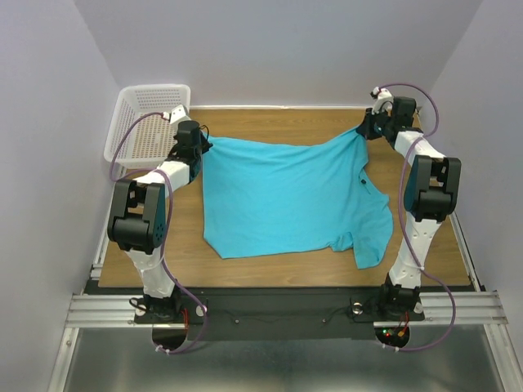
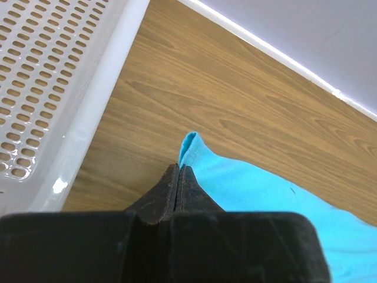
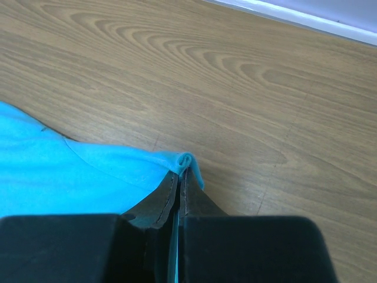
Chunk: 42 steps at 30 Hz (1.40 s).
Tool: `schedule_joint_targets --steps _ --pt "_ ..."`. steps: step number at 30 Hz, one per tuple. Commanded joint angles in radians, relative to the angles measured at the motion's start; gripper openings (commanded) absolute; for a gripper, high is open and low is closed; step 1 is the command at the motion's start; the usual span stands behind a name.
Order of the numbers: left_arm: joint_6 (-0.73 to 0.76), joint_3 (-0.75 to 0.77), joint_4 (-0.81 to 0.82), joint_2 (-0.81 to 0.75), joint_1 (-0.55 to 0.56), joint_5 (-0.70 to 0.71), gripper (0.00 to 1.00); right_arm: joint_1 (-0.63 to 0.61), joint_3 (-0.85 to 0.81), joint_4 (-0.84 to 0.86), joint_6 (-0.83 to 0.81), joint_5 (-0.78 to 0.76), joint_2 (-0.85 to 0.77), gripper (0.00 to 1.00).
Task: Fold and stack the t-shirts
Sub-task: Flatten the tshirt out
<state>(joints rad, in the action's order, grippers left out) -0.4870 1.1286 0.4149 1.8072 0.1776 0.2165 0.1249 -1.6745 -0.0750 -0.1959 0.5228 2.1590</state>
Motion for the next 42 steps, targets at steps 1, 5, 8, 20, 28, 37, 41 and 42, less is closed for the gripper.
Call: schedule_joint_targets --steps 1,5,8,20,28,37,41,42 --pt "0.039 0.056 0.032 -0.006 -0.007 -0.003 0.0 0.007 -0.048 0.066 -0.023 0.04 -0.019 0.0" --pt "0.039 0.034 0.033 -0.026 -0.013 0.027 0.0 0.007 -0.063 0.066 -0.043 0.084 -0.01 0.0" --pt "0.041 0.028 0.035 -0.035 -0.018 0.021 0.0 0.007 -0.085 0.112 -0.05 0.201 0.021 0.01" --pt "0.067 0.036 0.044 -0.043 -0.023 -0.002 0.0 0.005 -0.18 0.187 -0.079 0.321 0.134 0.01" --pt "0.094 0.031 0.078 -0.049 -0.026 -0.049 0.0 0.009 -0.111 0.193 -0.126 0.266 0.075 0.01" --pt "0.113 0.056 0.088 -0.023 -0.026 -0.078 0.0 0.05 -0.027 0.219 -0.134 0.192 0.006 0.0" --pt "0.113 0.083 0.091 -0.003 -0.026 -0.109 0.0 0.062 -0.01 0.242 -0.119 0.212 -0.001 0.01" --pt "0.113 0.092 0.096 0.001 -0.026 -0.121 0.0 0.062 -0.008 0.245 -0.116 0.22 0.001 0.01"
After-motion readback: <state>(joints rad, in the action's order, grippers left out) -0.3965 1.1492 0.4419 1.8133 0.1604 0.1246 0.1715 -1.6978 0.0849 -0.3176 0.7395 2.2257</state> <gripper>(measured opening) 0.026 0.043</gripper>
